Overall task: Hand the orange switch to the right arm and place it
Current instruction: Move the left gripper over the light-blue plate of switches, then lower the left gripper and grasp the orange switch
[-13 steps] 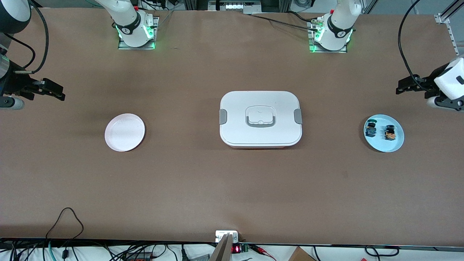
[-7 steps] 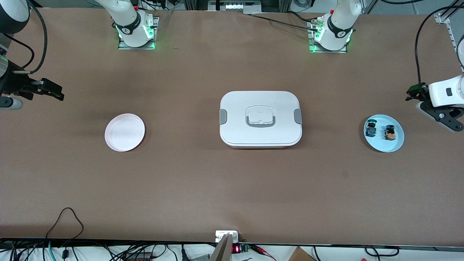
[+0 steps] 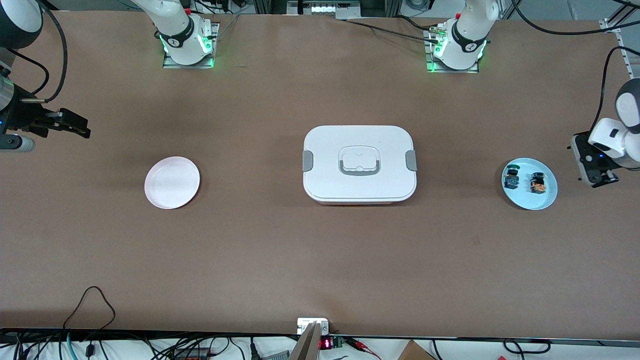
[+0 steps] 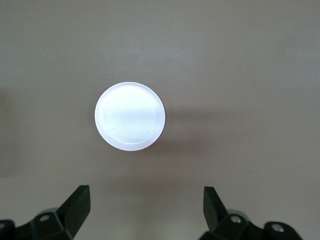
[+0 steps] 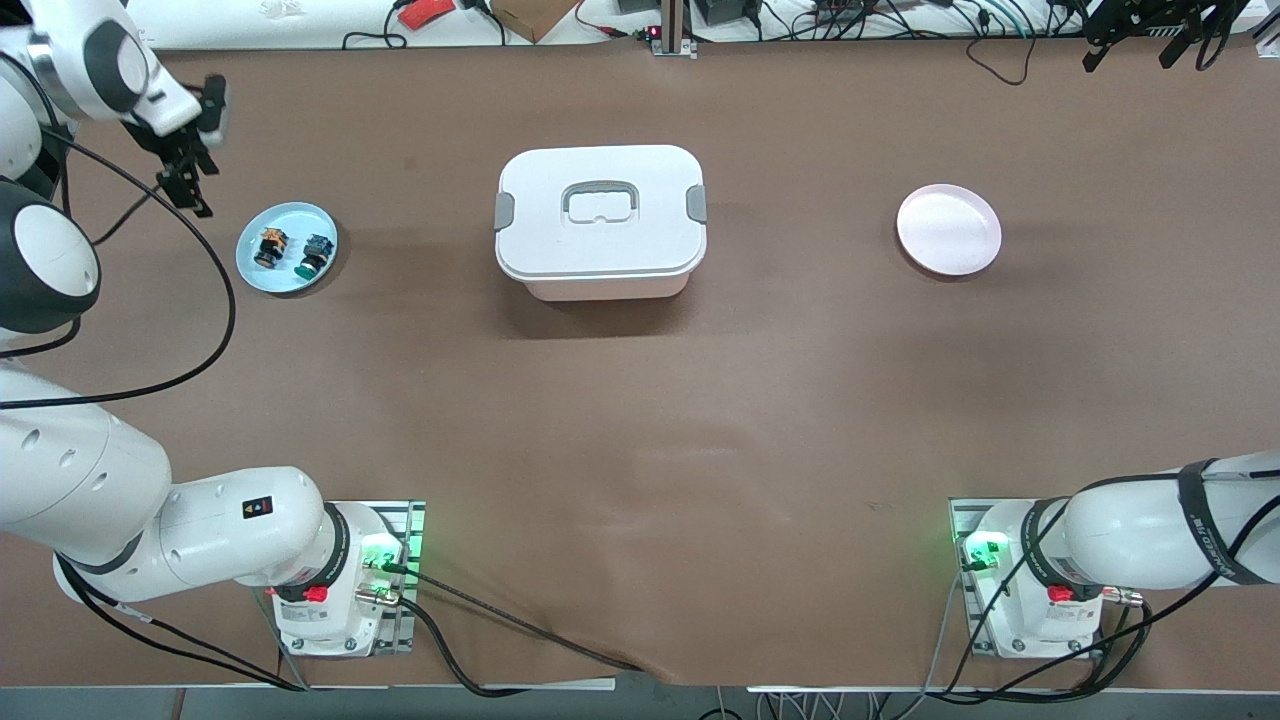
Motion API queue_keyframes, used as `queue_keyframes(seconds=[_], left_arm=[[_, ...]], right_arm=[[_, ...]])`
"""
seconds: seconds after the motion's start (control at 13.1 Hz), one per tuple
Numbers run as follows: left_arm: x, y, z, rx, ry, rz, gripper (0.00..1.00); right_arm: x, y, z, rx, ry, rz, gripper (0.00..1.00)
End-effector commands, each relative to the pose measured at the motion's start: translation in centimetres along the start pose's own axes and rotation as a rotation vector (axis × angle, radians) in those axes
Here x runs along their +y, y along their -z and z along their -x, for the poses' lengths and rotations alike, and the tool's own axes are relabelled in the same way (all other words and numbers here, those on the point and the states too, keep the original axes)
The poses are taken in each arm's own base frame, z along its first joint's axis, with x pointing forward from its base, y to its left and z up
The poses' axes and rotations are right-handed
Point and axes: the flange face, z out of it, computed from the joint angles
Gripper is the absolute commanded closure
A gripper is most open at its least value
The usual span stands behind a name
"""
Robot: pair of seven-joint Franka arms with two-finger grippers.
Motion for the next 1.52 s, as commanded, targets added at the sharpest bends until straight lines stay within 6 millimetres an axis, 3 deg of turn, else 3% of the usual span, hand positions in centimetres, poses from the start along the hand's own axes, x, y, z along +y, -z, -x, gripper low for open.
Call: queue_keyframes(seconds=[0.0, 0.3, 0.38, 0.69, 0.99, 1.45], left_arm=[[1.0, -3.4, -0.6, -0.004, -0.194, -0.062, 0.0], [-0.2, -8.7, -1.3, -0.005, -0.298, -0.084, 0.0], [-0.3, -9.8, -0.6, -0.003, -0.285, -0.085, 0.0], [-0.7, -12.2, 0.1, -0.001, -0.271, -0.104, 0.0], [-1.2, -13.2, -0.8, 0.004, -0.287, -0.114, 0.0], [-1.5, -13.9, -0.6, 0.011, -0.283, -0.111, 0.0]], right_arm=[[-0.2, 0.3, -0.1, -0.008, 0.004, -0.009, 0.0], [0.0, 0.0, -0.3, -0.011, -0.005, -0.013, 0.0], [0.0, 0.1, -0.3, -0.005, -0.005, -0.013, 0.0], [0.2, 0.0, -0.4, -0.003, -0.014, -0.013, 0.0], [0.6, 0.0, -0.4, 0.0, -0.025, -0.014, 0.0], [0.4, 0.0, -0.6, 0.015, -0.024, -0.012, 0.0]])
